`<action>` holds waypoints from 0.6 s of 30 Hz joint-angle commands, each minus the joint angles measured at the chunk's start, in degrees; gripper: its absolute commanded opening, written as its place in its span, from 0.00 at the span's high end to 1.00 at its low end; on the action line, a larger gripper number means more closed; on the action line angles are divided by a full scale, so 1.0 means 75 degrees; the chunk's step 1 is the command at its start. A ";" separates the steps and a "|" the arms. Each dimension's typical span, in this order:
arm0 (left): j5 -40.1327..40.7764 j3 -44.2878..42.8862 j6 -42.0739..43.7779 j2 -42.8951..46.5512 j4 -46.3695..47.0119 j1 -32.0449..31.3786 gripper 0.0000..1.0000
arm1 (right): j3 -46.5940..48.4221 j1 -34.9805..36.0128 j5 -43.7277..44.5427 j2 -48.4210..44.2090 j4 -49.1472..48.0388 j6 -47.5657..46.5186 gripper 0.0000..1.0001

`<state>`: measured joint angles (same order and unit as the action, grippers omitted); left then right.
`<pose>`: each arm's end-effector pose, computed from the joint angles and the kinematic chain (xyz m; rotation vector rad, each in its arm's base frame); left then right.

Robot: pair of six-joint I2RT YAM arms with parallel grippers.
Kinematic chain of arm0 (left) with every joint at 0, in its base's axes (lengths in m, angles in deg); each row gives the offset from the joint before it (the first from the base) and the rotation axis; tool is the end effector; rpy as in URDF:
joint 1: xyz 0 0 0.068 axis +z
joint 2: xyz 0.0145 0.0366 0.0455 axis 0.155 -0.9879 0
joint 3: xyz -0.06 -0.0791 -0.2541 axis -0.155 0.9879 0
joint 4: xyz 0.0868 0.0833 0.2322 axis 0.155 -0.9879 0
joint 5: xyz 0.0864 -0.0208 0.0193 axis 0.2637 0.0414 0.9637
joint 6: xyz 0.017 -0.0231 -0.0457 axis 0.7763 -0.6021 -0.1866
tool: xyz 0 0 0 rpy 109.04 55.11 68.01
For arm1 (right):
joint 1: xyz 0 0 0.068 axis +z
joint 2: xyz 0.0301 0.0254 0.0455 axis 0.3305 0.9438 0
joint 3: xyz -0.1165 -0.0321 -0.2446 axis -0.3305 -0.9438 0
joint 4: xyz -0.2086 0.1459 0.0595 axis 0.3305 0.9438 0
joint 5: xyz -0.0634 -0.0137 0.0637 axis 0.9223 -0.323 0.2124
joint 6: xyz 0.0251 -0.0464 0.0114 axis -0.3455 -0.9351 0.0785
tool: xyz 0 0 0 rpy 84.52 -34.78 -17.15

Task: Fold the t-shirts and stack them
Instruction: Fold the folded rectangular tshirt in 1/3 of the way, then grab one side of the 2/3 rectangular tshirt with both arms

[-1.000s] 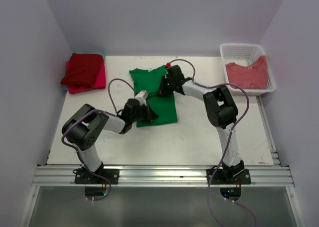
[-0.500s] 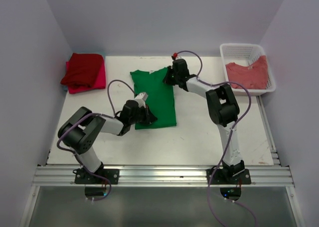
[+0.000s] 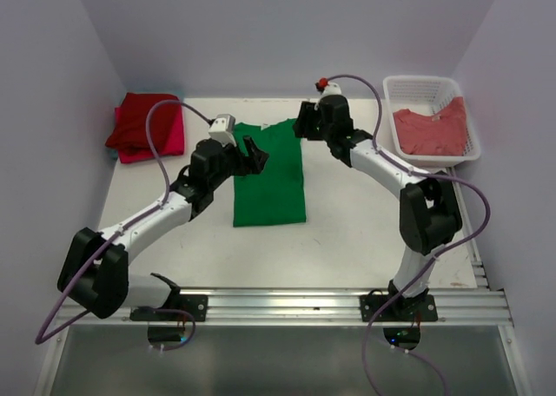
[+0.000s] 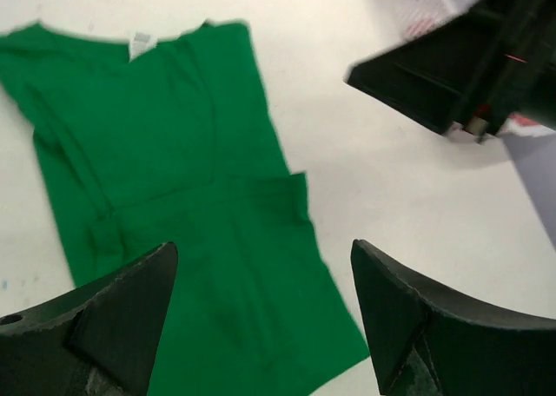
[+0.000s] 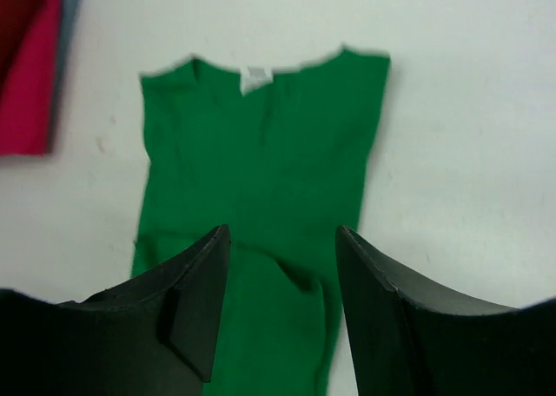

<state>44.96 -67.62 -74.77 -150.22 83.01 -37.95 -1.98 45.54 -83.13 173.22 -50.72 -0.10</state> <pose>0.2662 -0.1483 0.2731 -0.0101 1.8977 -0.7284 0.3957 0.1935 0.2879 -0.0386 1.9942 0.5169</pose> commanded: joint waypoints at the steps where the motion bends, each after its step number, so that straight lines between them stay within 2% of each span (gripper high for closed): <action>1: -0.0070 0.0043 0.0063 -0.0223 -0.1777 0.0157 0.15 | -0.1229 0.0052 0.0156 -0.0878 0.1070 0.0373 0.44; 6: -0.0482 0.1496 -0.0184 0.0760 -0.2422 0.0157 0.14 | -0.3242 0.0204 -0.0137 -0.2251 0.1363 0.0843 0.42; 11: -0.0646 0.2562 -0.0465 0.2071 -0.2915 0.0145 0.13 | -0.4547 0.0275 -0.0780 -0.3329 0.1317 0.1066 0.41; 15: -0.0716 0.3056 -0.0547 0.2403 -0.2939 0.0145 0.12 | -0.5168 0.0310 -0.1424 -0.3507 0.1329 0.1276 0.40; 18: -0.0927 0.3372 -0.0582 0.2216 -0.2565 0.0145 0.13 | -0.5625 0.0333 -0.2173 -0.3309 0.0791 0.1534 0.40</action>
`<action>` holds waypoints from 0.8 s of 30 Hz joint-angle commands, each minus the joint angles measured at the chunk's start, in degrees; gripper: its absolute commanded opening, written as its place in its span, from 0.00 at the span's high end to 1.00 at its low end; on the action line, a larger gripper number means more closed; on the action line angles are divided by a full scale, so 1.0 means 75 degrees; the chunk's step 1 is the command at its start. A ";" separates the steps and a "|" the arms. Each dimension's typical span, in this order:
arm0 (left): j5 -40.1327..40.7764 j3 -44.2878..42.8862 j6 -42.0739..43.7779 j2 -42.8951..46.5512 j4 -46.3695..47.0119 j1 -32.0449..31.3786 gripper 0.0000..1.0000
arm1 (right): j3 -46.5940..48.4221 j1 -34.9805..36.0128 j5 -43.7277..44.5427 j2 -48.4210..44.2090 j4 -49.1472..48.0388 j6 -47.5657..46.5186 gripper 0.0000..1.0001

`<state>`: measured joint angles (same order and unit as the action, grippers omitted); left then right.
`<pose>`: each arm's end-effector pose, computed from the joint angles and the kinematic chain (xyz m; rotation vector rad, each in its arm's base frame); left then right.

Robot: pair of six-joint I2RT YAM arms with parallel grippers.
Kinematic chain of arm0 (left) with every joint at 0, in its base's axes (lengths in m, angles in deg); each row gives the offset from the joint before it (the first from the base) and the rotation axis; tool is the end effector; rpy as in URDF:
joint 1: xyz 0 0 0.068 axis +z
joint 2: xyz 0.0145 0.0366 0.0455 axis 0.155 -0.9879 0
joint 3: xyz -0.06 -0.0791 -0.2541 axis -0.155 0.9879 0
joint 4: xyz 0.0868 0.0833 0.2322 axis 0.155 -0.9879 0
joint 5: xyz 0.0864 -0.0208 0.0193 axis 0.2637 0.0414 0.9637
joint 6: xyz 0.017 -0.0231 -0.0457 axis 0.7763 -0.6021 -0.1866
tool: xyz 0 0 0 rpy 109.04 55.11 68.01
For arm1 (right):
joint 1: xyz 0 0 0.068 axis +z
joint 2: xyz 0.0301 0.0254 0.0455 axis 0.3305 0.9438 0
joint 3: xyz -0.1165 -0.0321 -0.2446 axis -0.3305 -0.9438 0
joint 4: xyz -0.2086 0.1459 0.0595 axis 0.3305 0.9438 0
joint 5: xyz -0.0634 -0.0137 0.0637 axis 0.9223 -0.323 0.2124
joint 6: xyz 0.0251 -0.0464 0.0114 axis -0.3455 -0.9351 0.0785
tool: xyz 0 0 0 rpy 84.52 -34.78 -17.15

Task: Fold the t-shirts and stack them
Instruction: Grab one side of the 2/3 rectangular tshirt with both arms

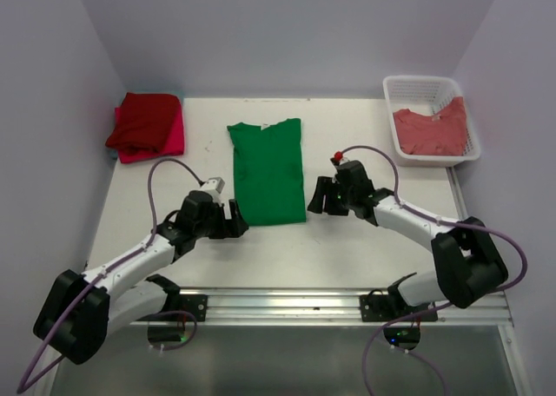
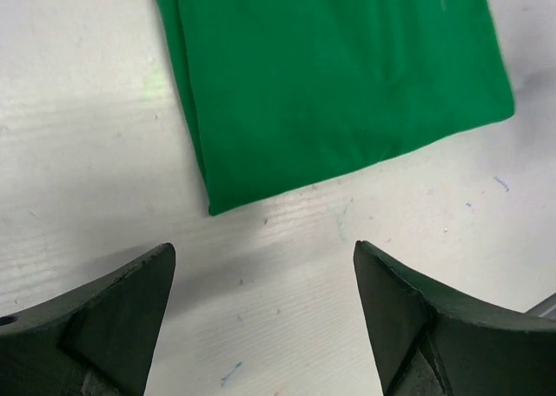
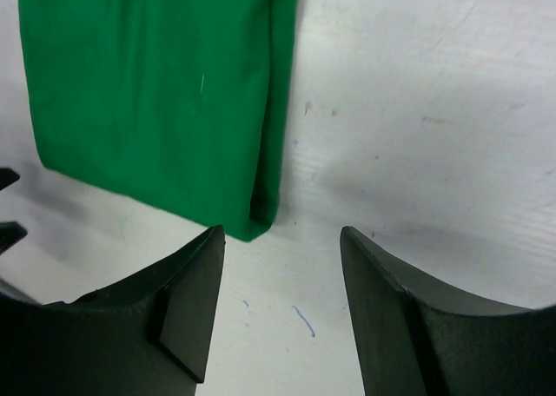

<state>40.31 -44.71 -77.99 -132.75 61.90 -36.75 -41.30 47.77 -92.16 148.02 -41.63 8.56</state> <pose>0.1747 -0.0960 0.1751 -0.0657 2.3823 -0.6407 0.2474 0.1389 0.1973 -0.0018 2.4510 0.6250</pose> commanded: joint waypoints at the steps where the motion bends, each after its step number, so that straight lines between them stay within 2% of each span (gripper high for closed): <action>1: -0.0365 0.0388 -0.0166 -0.0264 0.0565 -0.0015 0.12 | -0.0500 0.0036 -0.1159 0.0145 -0.0771 0.0601 0.40; 13: -0.0682 0.1069 -0.0294 -0.1646 0.2594 -0.0004 0.13 | -0.1790 0.0060 -0.1524 0.1269 -0.2729 0.1576 0.41; 18: -0.0822 0.1069 -0.0341 -0.2140 0.3028 -0.0004 0.15 | -0.1942 0.0048 -0.1688 0.1845 -0.3340 0.1845 0.47; 19: -0.0846 0.1080 -0.0341 -0.2233 0.3075 -0.0004 0.16 | -0.1954 0.0048 -0.1688 0.1903 -0.3480 0.1881 0.50; 20: -0.0881 0.1092 -0.0341 -0.2269 0.3099 0.0008 0.20 | -0.1977 0.0048 -0.1699 0.1939 -0.3528 0.1904 0.63; 22: -0.0905 0.1104 -0.0330 -0.2328 0.3181 0.0020 0.26 | -0.2059 0.0048 -0.1700 0.1916 -0.3634 0.1928 0.78; 23: -0.0974 0.1162 -0.0318 -0.2316 0.3216 0.0066 0.36 | -0.2060 0.0048 -0.1676 0.1892 -0.3611 0.1928 0.95; 24: -0.1033 0.1186 -0.0295 -0.2316 0.3274 0.0078 0.44 | -0.2071 0.0048 -0.1641 0.1822 -0.3576 0.1893 1.00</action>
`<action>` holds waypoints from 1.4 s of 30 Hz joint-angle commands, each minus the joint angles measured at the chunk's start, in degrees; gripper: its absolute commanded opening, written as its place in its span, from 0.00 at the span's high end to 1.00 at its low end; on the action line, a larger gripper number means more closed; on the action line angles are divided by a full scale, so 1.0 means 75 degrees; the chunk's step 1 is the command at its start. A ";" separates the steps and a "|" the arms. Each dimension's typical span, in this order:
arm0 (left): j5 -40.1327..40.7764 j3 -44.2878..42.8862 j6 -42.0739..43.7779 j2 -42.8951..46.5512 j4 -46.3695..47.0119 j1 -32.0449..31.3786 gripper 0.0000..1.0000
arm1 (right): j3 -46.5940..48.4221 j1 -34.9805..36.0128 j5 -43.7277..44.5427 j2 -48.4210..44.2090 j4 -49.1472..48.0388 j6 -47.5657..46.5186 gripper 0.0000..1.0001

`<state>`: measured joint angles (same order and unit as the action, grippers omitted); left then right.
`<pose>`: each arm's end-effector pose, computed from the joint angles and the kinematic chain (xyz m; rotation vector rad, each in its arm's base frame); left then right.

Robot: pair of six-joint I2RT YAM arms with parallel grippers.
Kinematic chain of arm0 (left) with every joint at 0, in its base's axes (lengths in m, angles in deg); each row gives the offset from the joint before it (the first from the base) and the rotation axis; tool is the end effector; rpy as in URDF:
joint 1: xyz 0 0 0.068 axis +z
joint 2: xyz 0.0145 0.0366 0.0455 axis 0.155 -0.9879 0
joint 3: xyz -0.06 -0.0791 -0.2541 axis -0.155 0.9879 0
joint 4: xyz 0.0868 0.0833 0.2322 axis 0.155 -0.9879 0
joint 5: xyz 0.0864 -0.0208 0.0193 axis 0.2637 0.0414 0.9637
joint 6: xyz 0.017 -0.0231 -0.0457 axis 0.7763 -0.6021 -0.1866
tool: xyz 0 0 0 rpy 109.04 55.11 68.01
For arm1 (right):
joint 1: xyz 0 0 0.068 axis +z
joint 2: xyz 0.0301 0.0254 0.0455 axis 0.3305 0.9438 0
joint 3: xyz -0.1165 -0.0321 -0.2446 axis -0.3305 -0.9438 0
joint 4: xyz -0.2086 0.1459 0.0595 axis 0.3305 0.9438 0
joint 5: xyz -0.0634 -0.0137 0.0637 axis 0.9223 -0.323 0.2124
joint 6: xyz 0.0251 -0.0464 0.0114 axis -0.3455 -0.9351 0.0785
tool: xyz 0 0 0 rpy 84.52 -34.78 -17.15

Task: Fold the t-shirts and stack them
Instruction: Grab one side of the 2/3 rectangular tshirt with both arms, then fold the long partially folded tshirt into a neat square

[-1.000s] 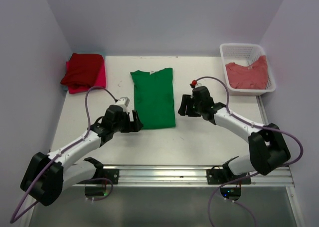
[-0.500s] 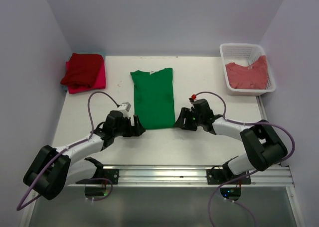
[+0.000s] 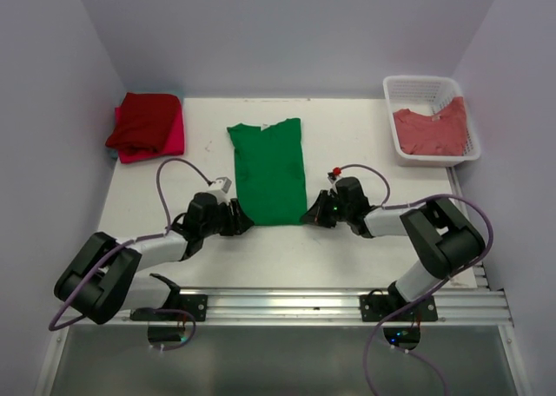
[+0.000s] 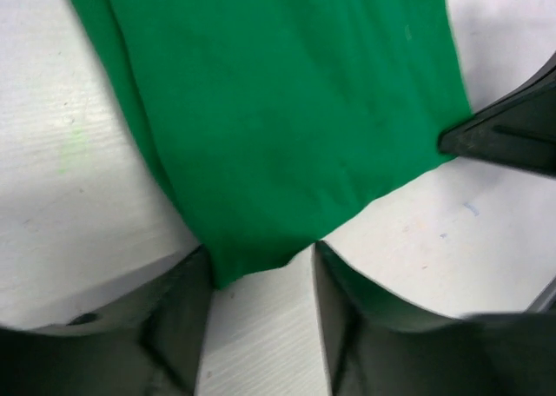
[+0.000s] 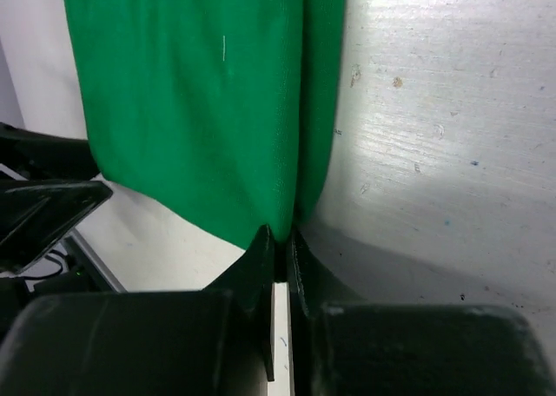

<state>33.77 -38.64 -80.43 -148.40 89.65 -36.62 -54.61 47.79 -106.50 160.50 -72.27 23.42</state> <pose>0.1927 -0.1095 0.1327 -0.0404 2.3076 -0.8276 0.2397 0.1447 0.1178 0.1666 2.4650 1.0507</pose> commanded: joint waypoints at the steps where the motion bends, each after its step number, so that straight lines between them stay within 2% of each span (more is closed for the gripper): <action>1: -0.0209 0.0422 0.0043 -0.0264 -0.0322 0.0084 0.52 | -0.0308 0.0045 0.0282 0.0100 0.0568 -0.0112 1.00; 2: -0.0244 0.0423 0.0044 -0.0276 -0.0309 0.0119 0.73 | -0.0332 0.0045 0.0282 0.0006 0.0581 -0.0147 1.00; 4: -0.0256 0.0434 0.0044 -0.0300 -0.0344 0.0155 0.94 | -0.0332 0.0045 0.0306 -0.0111 0.0744 -0.0194 1.00; 5: -0.0244 0.0446 0.0032 -0.0300 -0.0356 0.0166 1.00 | -0.0343 0.0057 0.0318 -0.0181 0.0780 -0.0218 1.00; 9: -0.0373 0.0493 0.0055 -0.0171 -0.0508 0.0178 1.00 | -0.0449 0.0080 0.0271 -0.0685 0.1002 -0.0334 1.00; 14: -0.0992 0.0692 -0.0003 0.0694 -0.0882 0.0178 1.00 | -0.0659 0.0244 0.0107 -0.1982 0.1704 -0.0522 1.00; 17: -0.1333 0.0762 -0.0108 0.1771 -0.1712 0.0155 1.00 | -0.0788 0.0431 0.0130 -0.3176 0.2477 -0.0733 1.00; 18: -0.1392 0.0751 -0.0155 0.2146 -0.2353 0.0143 1.00 | -0.0800 0.0536 0.0153 -0.3530 0.2711 -0.0815 1.00; 19: -0.1439 0.0670 -0.0248 0.2973 -0.2708 0.0120 1.00 | -0.0801 0.0572 0.0165 -0.3847 0.3247 -0.0850 1.00; 21: -0.1405 0.0471 -0.0366 0.3891 -0.3992 0.0050 1.00 | -0.0777 0.0631 0.0154 -0.4820 0.3754 -0.0874 1.00; 23: -0.1288 0.0014 -0.0495 0.5099 -0.4654 0.0003 1.00 | -0.0661 0.0689 0.0200 -0.5452 0.4446 -0.0886 1.00; 25: -0.1054 -0.0616 -0.0624 0.5836 -0.5463 0.0002 1.00 | -0.0462 0.0736 0.0305 -0.6215 0.5100 -0.0944 1.00; 28: -0.0913 -0.1542 -0.0636 0.5958 -0.6097 -0.0009 1.00 | 0.0205 0.0748 0.0516 -0.6721 0.5746 -0.1143 1.00; 32: -0.0643 -0.2225 -0.0321 0.5444 -0.6075 -0.0009 1.00 | 0.1247 0.0748 0.1031 -0.6266 0.5889 -0.1646 1.00; 36: -0.0175 -0.2320 0.0182 0.4648 -0.5317 -0.0009 1.00 | 0.2080 0.0748 0.1675 -0.5130 0.5318 -0.2395 1.00; 42: 0.1967 -0.2366 0.0851 0.3161 -0.3783 0.0061 1.00 | 0.3135 0.0655 0.2508 -0.2530 0.3491 -0.2948 1.00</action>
<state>36.88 -54.81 -78.97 -120.62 52.54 -37.01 -35.90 53.52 -94.67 134.78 -37.69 6.41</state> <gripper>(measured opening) 0.021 0.032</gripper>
